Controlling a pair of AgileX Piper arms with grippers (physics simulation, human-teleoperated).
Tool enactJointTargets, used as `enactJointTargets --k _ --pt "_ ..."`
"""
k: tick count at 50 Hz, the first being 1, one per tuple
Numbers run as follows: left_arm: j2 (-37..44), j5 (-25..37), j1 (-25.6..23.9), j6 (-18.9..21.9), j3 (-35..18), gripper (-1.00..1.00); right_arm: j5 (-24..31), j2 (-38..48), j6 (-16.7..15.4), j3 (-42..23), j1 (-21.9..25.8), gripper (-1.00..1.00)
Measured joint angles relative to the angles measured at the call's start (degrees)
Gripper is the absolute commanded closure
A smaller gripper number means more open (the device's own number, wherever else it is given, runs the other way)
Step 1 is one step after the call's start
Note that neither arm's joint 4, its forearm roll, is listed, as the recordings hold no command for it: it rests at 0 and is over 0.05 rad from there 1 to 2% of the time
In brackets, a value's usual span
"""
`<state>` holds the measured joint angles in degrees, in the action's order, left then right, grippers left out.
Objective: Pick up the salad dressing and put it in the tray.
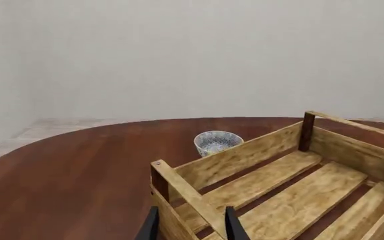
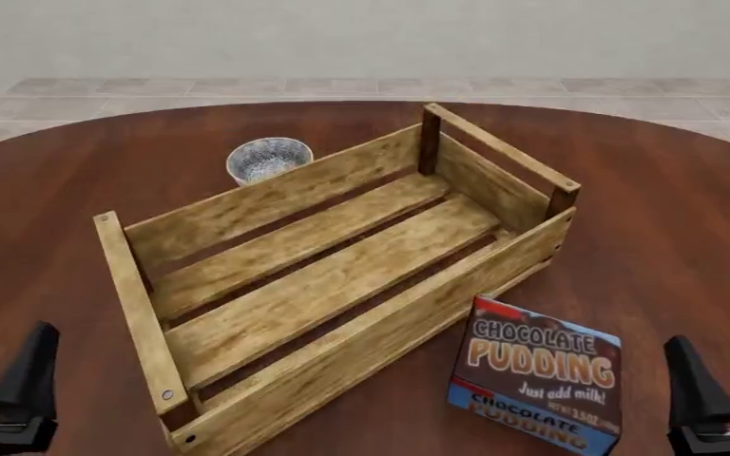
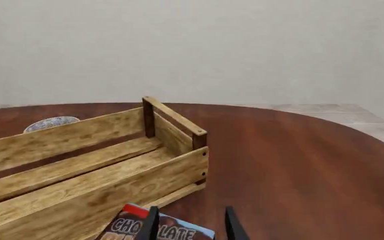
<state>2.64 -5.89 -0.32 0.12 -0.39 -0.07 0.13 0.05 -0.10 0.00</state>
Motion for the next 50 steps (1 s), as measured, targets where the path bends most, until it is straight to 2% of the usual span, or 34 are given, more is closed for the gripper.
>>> enactJointTargets --k 17,33,50 --pt "-2.14 5.58 0.22 -0.11 -0.61 -1.0 -0.07 0.33 -0.64 -0.07 0.38 -1.0" --pt "-2.21 12.45 0.15 1.47 -5.59 -1.0 0.02 0.25 -0.64 -0.06 0.53 -1.0" --pt "2.87 16.21 1.09 3.03 -11.13 -1.0 0.1 0.28 -0.37 -0.06 0.75 -1.0"
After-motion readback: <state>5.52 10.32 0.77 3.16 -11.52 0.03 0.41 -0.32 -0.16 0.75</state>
